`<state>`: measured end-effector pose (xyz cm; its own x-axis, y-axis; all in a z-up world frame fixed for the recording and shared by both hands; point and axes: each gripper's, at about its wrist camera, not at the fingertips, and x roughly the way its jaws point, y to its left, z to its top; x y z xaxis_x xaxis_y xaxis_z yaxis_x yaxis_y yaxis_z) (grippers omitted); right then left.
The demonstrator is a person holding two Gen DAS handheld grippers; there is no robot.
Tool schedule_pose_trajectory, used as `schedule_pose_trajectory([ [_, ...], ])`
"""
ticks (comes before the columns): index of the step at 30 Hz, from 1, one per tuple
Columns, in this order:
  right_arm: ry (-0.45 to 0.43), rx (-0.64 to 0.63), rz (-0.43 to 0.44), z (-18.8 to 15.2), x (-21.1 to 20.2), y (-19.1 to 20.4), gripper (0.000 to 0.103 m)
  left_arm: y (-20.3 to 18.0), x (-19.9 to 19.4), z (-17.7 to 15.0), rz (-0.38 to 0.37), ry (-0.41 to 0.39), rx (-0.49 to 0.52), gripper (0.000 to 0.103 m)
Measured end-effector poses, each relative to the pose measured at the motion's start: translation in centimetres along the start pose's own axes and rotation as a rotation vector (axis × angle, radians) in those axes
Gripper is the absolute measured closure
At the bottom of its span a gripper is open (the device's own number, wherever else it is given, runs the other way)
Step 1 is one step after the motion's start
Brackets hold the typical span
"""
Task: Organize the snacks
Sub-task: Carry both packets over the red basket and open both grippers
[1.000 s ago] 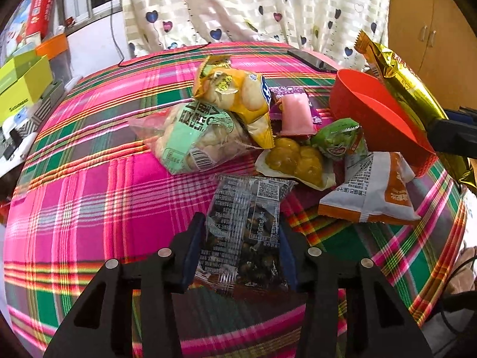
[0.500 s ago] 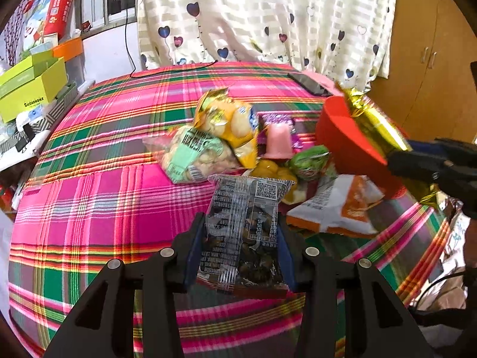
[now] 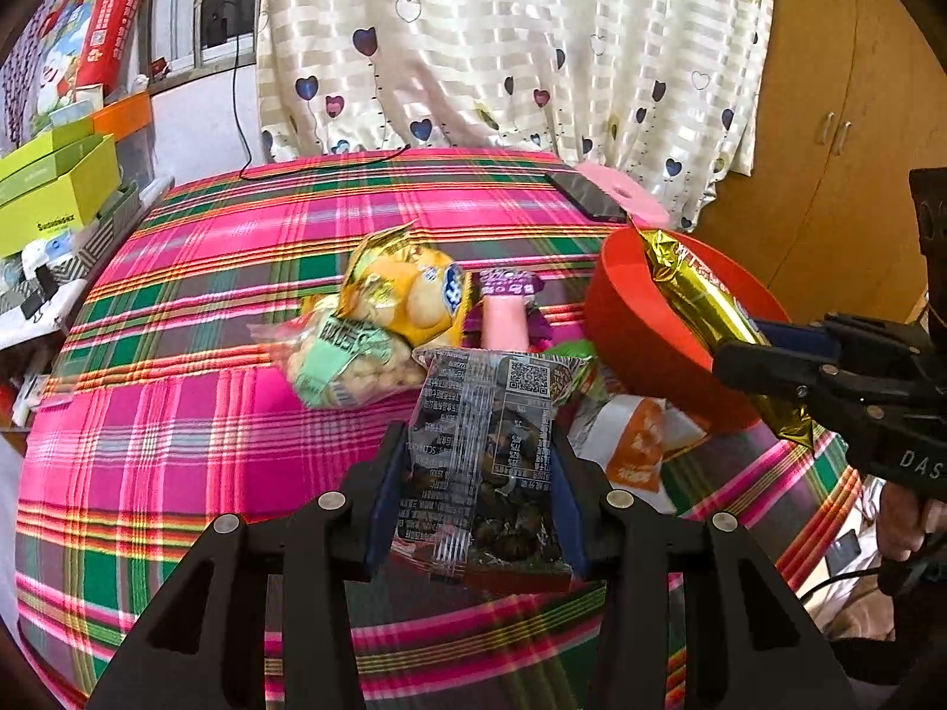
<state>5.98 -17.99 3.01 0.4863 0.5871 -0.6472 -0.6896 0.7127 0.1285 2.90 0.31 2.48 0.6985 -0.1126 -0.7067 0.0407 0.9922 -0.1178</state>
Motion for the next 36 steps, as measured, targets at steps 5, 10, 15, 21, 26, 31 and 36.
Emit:
schedule_pose_trajectory([
  [5,-0.005,0.025,-0.031,-0.1,-0.5,-1.5,0.083,-1.2,0.3,0.9,-0.013,-0.001,0.019,0.058],
  [10,-0.02,0.06,-0.066,-0.2,-1.3,-3.6,0.083,-2.9,0.7,2.4,-0.036,-0.009,0.051,0.058],
  [15,-0.022,0.096,-0.121,-0.5,-1.9,-5.9,0.083,-5.1,1.5,3.8,-0.064,-0.015,0.088,0.058],
  [21,-0.015,0.136,-0.185,-0.9,-1.7,-9.0,0.083,-7.4,3.0,5.6,-0.094,-0.007,0.12,0.058],
  [26,0.005,0.178,-0.235,-1.3,-0.9,-12.1,0.083,-9.2,4.3,6.9,-0.114,-0.002,0.143,0.058],
  [31,0.03,0.212,-0.278,-1.7,0.1,-14.5,0.083,-11.1,6.1,8.0,-0.141,0.02,0.163,0.058],
  [36,0.06,0.236,-0.313,-2.0,1.1,-16.3,0.083,-12.2,7.7,8.6,-0.159,0.042,0.167,0.058],
])
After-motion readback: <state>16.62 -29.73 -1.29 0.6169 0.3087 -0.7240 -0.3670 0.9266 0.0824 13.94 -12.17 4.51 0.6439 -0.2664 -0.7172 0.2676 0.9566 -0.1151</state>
